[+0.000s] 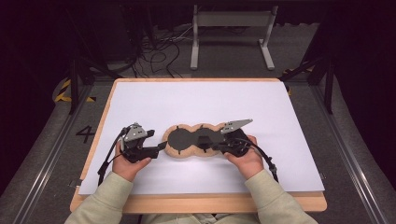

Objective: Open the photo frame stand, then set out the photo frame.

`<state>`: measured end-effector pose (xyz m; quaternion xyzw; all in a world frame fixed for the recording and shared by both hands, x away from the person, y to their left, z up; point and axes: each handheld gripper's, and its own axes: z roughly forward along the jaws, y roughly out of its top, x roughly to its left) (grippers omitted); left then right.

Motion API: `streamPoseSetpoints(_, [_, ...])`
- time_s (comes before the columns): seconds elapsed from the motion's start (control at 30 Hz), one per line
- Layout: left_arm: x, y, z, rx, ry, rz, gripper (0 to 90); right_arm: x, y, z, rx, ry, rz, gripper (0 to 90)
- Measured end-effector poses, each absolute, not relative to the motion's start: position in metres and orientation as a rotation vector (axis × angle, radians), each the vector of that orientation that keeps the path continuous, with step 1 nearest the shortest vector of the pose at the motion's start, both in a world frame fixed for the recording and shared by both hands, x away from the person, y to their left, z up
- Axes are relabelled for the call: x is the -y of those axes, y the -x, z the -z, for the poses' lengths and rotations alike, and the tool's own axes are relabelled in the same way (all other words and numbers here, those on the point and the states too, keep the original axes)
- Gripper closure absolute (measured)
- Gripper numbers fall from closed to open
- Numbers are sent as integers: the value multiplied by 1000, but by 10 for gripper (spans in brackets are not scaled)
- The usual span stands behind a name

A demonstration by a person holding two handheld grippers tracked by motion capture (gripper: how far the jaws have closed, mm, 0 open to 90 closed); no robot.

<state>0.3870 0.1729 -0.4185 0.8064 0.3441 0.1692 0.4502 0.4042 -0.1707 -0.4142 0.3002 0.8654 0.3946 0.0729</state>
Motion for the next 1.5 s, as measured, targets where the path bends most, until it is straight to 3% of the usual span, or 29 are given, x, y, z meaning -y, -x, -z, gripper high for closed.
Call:
streamPoseSetpoints(0.3, [-174,-391,419,-875,-2002,-408,334,174,-404,413,-2613,-893,-1176,892])
streamPoseSetpoints(0.77, [-174,-393,412,-1105,-2006,-331,367,199,-397,382,-2510,-932,-1094,606])
streamPoseSetpoints(1.07, [-171,-393,414,-1151,-2008,-257,330,221,-402,376,-2450,-1041,-1095,335])
streamPoseSetpoints(1.23, [-173,-396,418,-1169,-2004,-224,287,233,-407,380,-2430,-1094,-1076,265])
streamPoseSetpoints(1.5, [-170,-406,435,-1223,-2008,-163,222,250,-415,393,-2415,-1197,-1067,243])
